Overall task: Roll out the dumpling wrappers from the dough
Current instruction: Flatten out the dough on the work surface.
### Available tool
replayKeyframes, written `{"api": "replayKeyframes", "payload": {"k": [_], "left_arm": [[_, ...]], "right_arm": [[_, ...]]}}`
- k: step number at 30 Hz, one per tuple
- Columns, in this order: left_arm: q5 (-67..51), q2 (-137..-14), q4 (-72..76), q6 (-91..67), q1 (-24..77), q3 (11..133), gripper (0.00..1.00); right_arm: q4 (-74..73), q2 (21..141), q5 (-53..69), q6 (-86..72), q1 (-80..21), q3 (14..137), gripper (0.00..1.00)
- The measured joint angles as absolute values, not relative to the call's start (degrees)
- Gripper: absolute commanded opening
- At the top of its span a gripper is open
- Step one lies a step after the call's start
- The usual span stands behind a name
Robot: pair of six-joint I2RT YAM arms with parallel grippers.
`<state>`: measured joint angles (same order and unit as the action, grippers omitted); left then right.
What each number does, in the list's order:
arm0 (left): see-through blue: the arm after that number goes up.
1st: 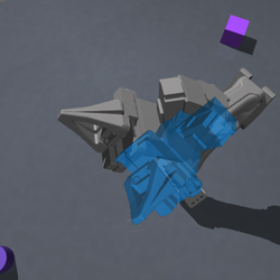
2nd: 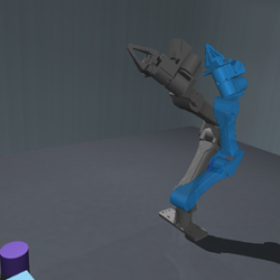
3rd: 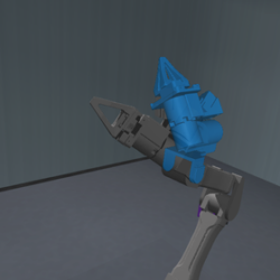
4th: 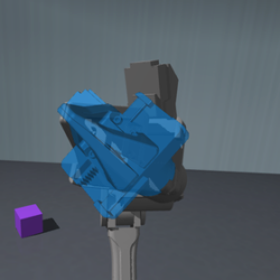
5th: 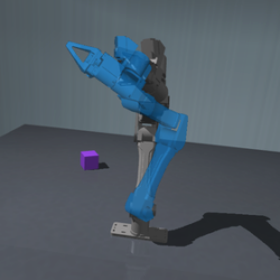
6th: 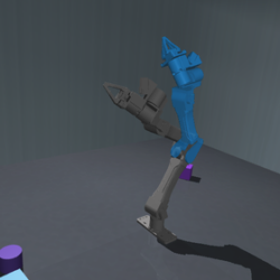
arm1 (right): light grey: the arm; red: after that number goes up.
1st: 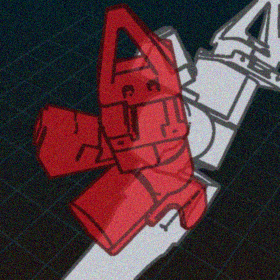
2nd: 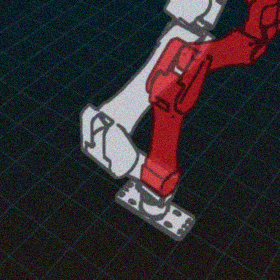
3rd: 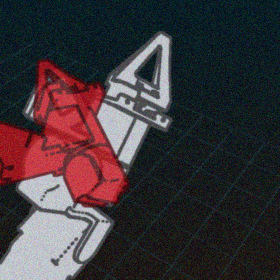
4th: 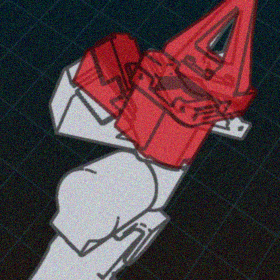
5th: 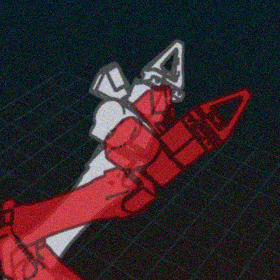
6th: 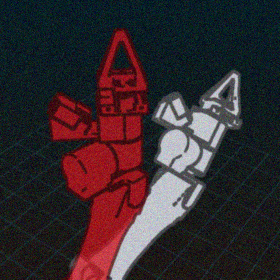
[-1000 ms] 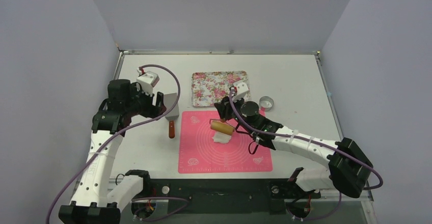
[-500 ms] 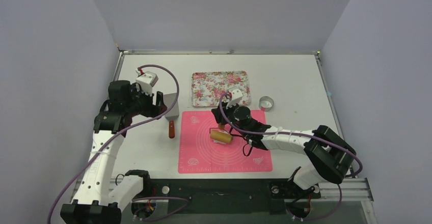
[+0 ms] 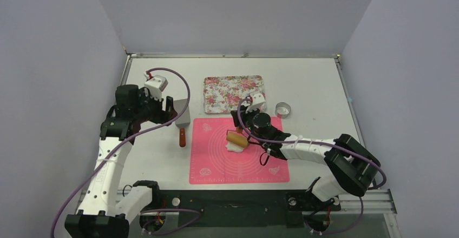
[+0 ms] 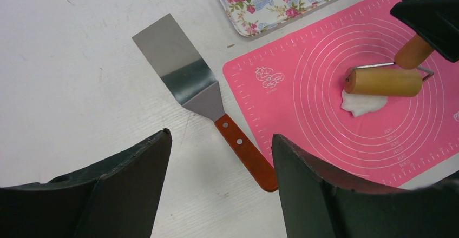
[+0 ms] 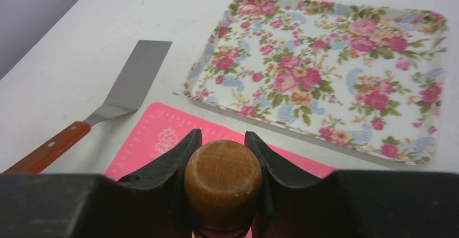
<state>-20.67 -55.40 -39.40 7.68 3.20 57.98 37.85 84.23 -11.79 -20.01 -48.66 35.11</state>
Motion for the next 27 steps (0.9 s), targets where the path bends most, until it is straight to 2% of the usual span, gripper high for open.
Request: {"api": "replayKeyframes", "payload": {"k": [6, 13, 27], "left_arm": [[-20.7, -55.4, -39.4, 7.7, 3.2, 58.0, 0.66], [-21.0, -55.4, -39.3, 7.7, 3.1, 58.0, 0.66], [-21.7, -55.4, -39.2, 7.5, 2.9, 58.0, 0.66]], "right_arm": [[33.8, 83.6, -14.8, -16.8, -45.7, 35.4, 0.00], [32.1, 82.1, -18.1, -13.9, -51.5, 35.4, 0.00], [28.7, 73.2, -18.0, -13.5, -55.2, 37.4, 0.00]]}}
